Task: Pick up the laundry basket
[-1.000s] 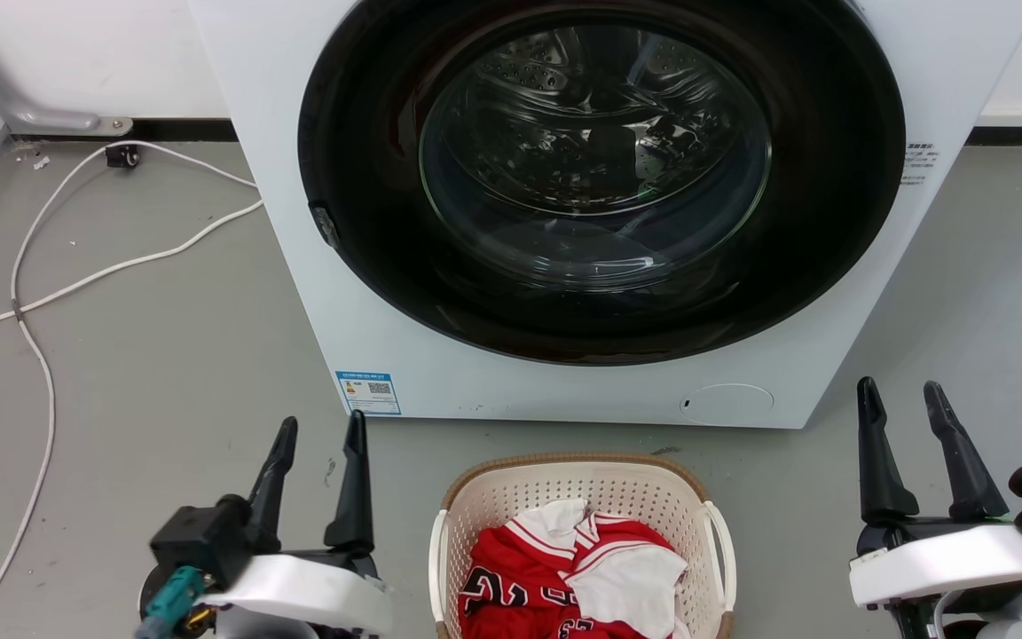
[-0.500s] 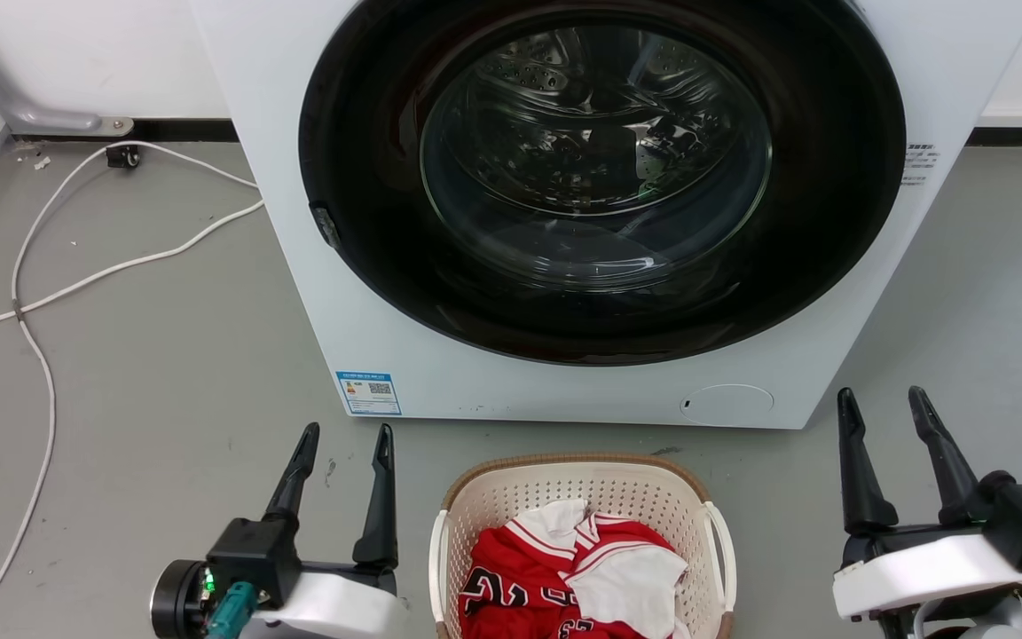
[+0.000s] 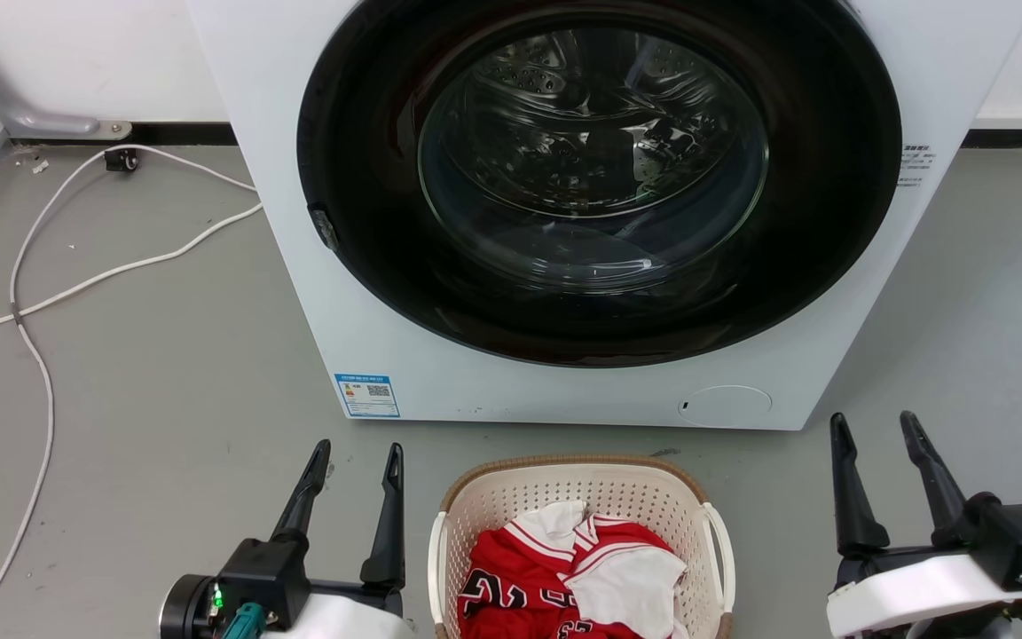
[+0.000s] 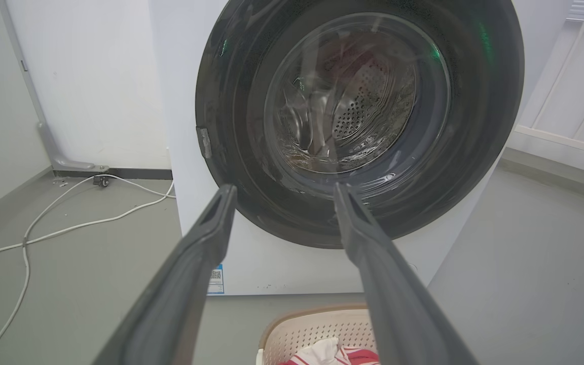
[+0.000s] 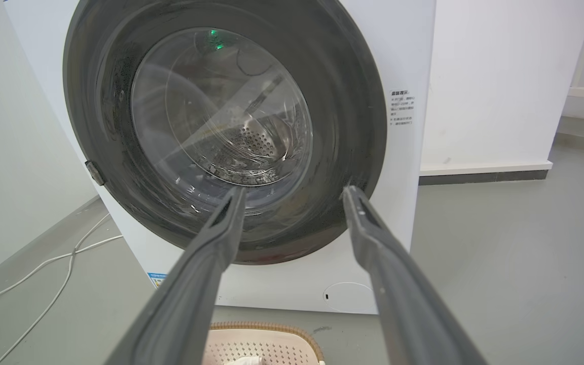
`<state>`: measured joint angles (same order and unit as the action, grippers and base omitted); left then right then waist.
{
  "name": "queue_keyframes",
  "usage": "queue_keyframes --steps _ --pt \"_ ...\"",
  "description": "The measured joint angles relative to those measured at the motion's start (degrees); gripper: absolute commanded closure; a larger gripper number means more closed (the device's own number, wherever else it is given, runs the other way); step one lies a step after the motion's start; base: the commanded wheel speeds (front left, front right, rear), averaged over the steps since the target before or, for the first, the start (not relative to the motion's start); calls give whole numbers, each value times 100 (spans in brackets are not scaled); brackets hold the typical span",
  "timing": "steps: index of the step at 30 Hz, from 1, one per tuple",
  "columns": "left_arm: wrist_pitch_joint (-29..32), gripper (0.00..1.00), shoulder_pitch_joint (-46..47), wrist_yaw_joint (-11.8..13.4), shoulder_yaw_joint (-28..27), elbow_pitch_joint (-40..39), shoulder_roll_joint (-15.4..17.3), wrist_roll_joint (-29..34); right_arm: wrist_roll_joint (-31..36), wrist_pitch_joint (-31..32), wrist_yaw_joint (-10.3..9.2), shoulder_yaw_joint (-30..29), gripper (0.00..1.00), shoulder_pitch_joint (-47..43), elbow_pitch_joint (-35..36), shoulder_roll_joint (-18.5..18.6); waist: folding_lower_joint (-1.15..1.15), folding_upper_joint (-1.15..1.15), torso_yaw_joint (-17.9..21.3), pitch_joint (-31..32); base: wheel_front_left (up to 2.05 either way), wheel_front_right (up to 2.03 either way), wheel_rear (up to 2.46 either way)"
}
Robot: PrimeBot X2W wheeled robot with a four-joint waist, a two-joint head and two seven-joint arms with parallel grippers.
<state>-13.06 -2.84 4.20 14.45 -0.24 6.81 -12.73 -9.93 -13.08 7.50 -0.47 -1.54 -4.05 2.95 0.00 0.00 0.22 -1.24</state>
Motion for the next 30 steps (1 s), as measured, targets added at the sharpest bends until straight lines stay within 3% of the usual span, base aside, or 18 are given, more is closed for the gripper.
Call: queue_keyframes --steps 12,20,30 --pt "-125 0 -64 -409 -335 -4 -240 615 369 -112 0 21 0 10 -21 -2 0 0 8 -79 0 0 0" --pt "-186 0 -80 -520 -378 -15 -318 1015 647 -197 0 22 0 20 -19 -2 0 0 9 -123 0 0 0" --pt "-194 0 -81 -588 -454 1 -359 1048 637 -197 0 22 0 36 -43 -2 0 0 13 -142 0 0 0"
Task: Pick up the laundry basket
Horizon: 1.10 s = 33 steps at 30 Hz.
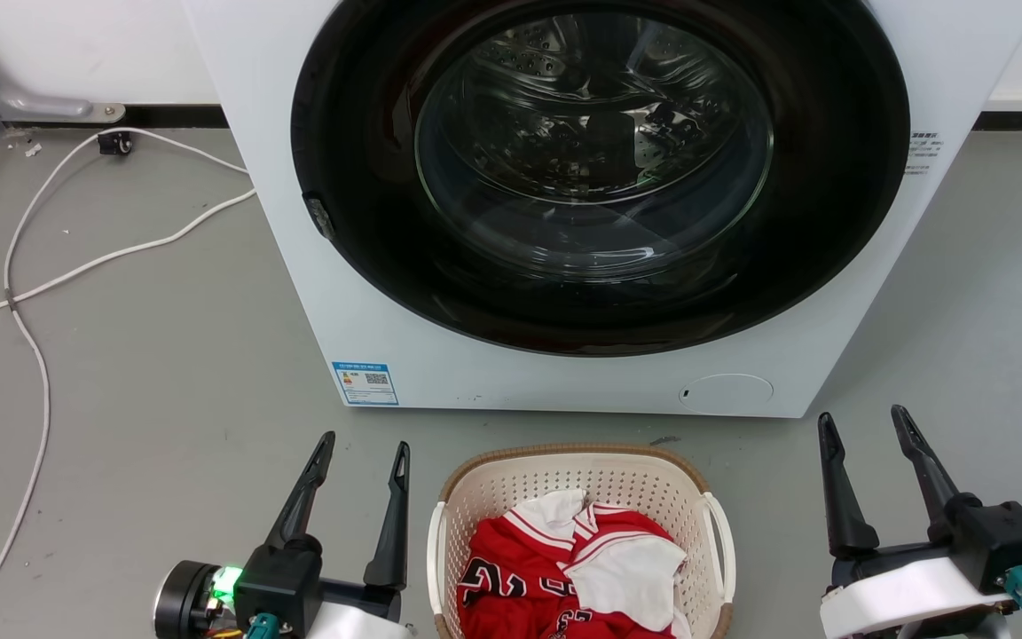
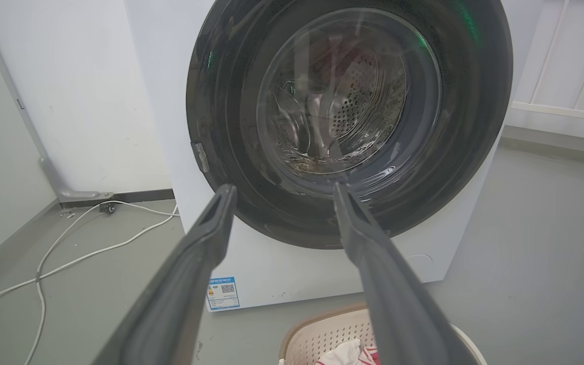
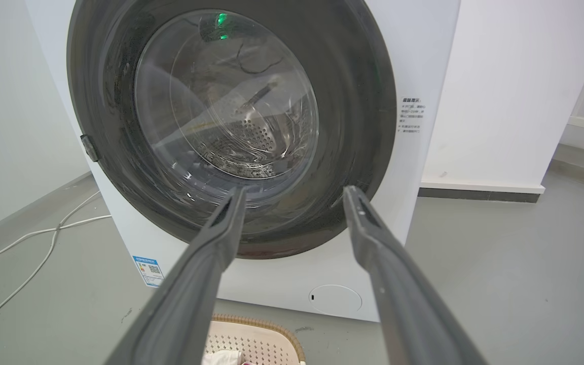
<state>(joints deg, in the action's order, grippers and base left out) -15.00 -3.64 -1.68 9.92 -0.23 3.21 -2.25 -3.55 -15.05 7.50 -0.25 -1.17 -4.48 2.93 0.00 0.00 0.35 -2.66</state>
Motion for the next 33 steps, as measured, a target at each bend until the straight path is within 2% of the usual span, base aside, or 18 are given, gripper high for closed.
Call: queue_keyframes --steps 10,18,26,33 --pt "-7 0 -24 -85 -65 68 -20 -46 -44 -3 0 -56 0 3 -75 -1 0 0 25 -69 0 0 0" --pt "-7 0 164 -218 -75 631 -26 -103 -42 -3 0 -124 0 183 -456 0 0 0 74 -420 0 0 0" --pt "-7 0 903 -324 -189 1399 4 -65 -27 -3 1 -178 0 821 -1059 -1 1 0 133 -1191 0 0 0" --pt "-7 0 1972 -449 -238 2518 141 -144 203 91 1 -238 0 1552 -1798 -2 2 0 102 -2068 0 0 0"
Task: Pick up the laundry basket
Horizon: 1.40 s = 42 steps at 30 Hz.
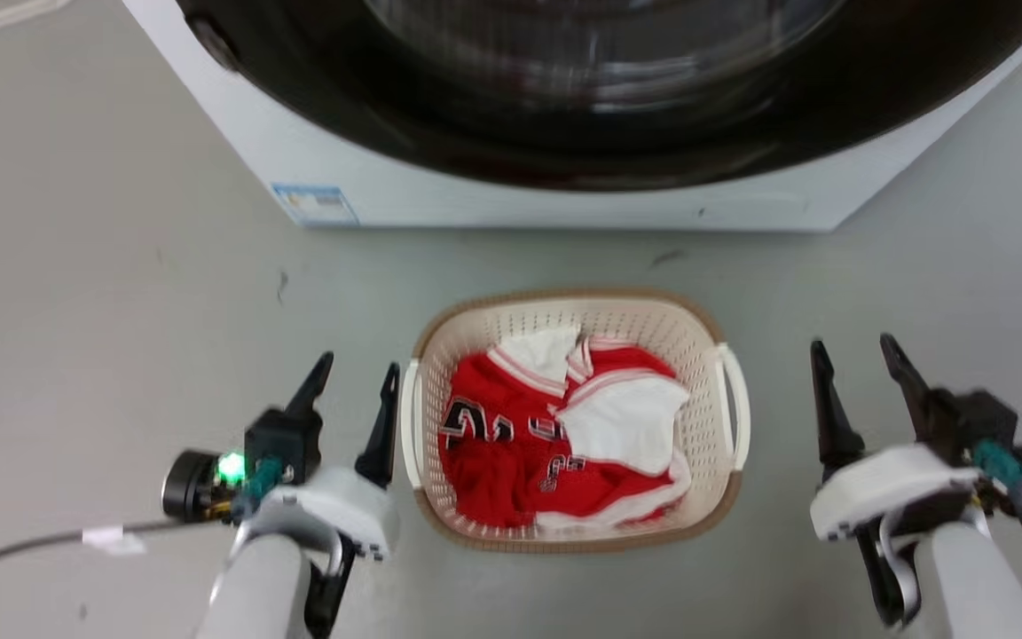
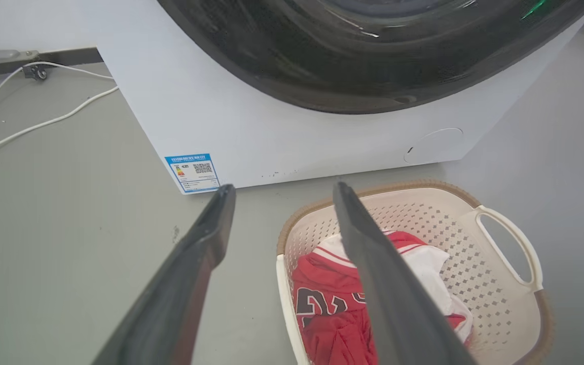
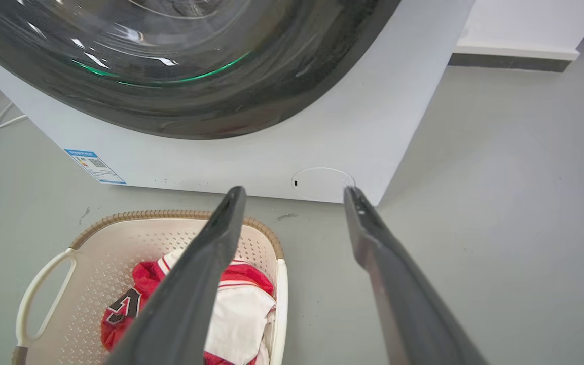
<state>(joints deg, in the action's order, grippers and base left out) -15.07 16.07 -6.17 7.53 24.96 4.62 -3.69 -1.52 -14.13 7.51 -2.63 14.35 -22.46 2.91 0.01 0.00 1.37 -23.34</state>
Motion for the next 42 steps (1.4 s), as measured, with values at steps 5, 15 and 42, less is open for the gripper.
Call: queue_keyframes --steps 5,15,42 --pt "0 0 836 -89 148 922 102 -154 18 146 0 -54 0 666 -641 0 0 0 -51 -614 0 0 0" --pt "76 0 2101 -124 1054 2465 189 -824 121 519 0 -165 0 1774 -1917 -2 0 0 -182 -1522 0 0 0" --pt "1582 0 3650 -124 3696 3206 907 -3299 -138 1105 0 146 0 3646 -4425 -3 -1 0 -126 -2515 0 0 0"
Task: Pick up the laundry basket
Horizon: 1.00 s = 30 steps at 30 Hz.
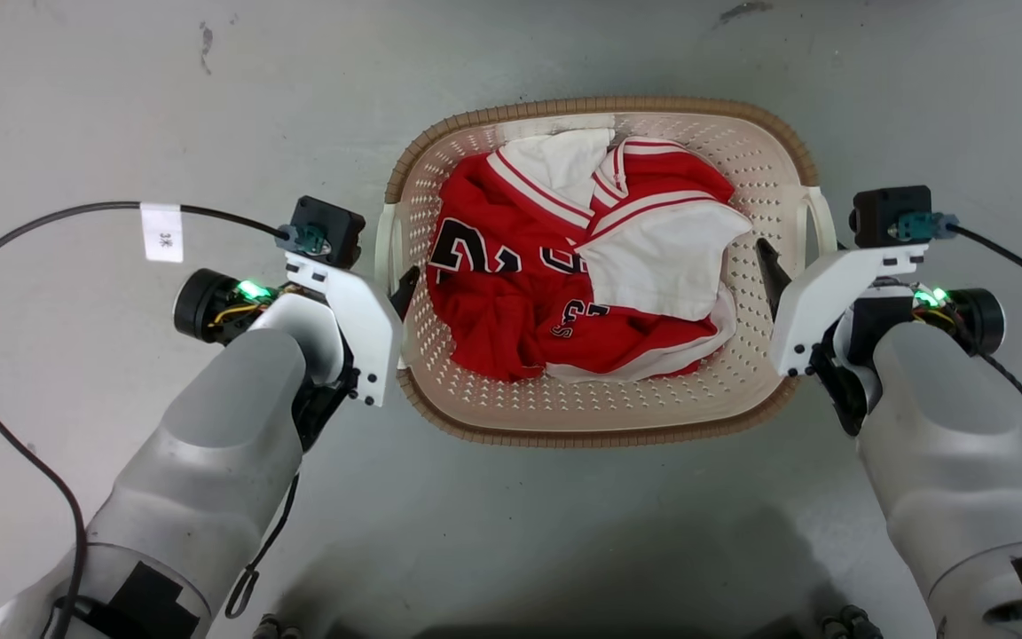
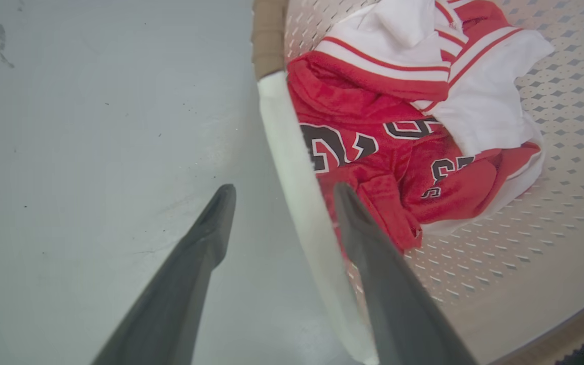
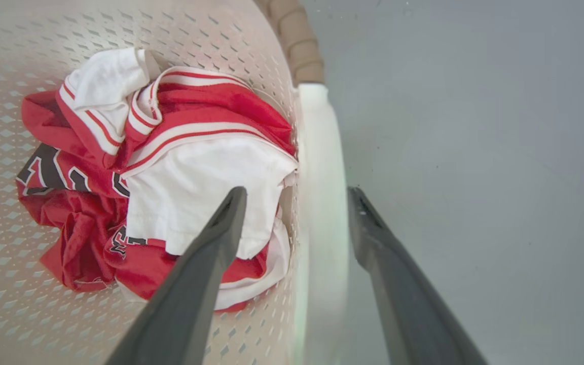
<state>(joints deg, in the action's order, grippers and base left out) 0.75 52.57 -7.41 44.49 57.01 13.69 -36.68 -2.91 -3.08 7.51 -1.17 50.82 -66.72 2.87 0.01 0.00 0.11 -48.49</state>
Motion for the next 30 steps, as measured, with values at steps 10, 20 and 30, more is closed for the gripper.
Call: queue_keyframes --steps 10,20,30 --pt "109 0 235 0 582 -44 103 -554 223 222 0 -153 0 469 -432 0 0 0 -61 -195 0 0 0" --pt "175 100 318 9 1123 -121 74 -1116 434 358 0 -408 100 556 -593 15 0 0 -150 -248 0 0 0" --pt "378 100 297 37 1742 -302 263 -1769 650 691 2 -680 100 469 -670 -32 0 0 -159 56 0 0 0"
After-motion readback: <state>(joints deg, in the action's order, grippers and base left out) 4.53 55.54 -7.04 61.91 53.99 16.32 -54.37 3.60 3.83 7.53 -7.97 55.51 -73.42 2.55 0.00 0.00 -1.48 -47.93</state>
